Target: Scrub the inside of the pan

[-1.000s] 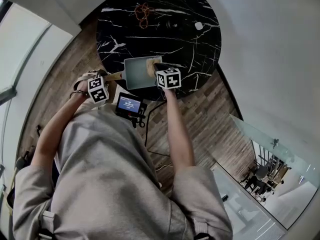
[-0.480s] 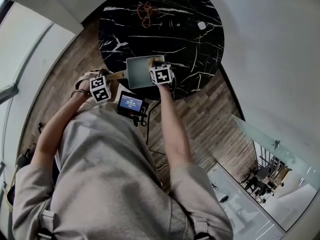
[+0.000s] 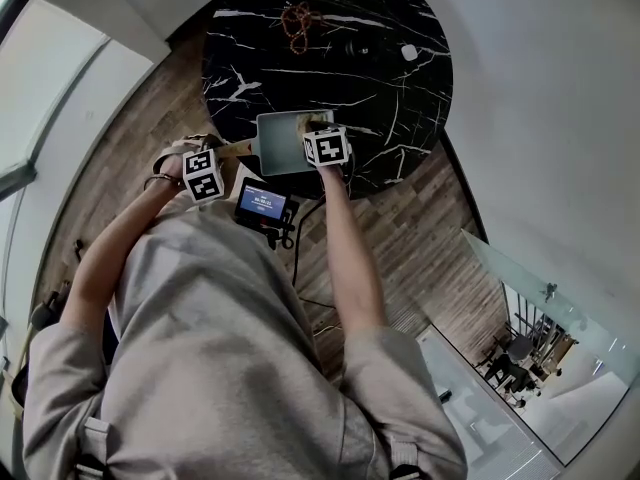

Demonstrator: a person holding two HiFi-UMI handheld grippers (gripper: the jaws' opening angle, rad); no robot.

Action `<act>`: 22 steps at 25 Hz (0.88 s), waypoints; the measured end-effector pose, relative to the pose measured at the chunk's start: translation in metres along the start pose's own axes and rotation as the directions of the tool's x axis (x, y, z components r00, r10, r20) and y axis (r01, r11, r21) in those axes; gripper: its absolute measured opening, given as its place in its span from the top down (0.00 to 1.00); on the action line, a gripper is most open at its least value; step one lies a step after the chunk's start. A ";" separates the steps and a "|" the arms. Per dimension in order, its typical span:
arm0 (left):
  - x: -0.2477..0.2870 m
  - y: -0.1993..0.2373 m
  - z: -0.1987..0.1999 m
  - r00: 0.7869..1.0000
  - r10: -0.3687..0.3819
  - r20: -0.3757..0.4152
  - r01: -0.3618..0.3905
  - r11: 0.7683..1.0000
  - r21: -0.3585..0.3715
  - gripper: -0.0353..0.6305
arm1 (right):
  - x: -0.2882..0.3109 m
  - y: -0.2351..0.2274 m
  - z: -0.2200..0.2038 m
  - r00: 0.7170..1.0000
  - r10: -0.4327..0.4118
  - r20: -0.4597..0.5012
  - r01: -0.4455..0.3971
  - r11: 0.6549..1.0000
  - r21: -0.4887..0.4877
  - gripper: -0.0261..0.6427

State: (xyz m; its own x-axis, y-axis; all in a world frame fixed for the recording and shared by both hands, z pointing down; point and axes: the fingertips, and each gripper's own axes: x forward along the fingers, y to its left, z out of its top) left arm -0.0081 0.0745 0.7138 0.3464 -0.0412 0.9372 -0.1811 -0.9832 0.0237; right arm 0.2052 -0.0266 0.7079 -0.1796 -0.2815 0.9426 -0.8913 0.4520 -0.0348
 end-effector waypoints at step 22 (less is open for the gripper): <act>0.000 0.004 -0.002 1.000 0.015 -0.012 -0.014 0.999 0.030 0.82 | 0.008 0.046 0.012 0.993 0.120 -0.001 -0.120 0.992 -0.027 0.93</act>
State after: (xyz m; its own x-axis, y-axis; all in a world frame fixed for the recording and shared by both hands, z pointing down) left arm -0.0111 0.0707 0.7149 0.3323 -0.0536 0.9416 -0.1588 -0.9873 -0.0001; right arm 0.1575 -0.0184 0.7102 -0.2849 -0.2243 0.9320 -0.8518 0.5052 -0.1388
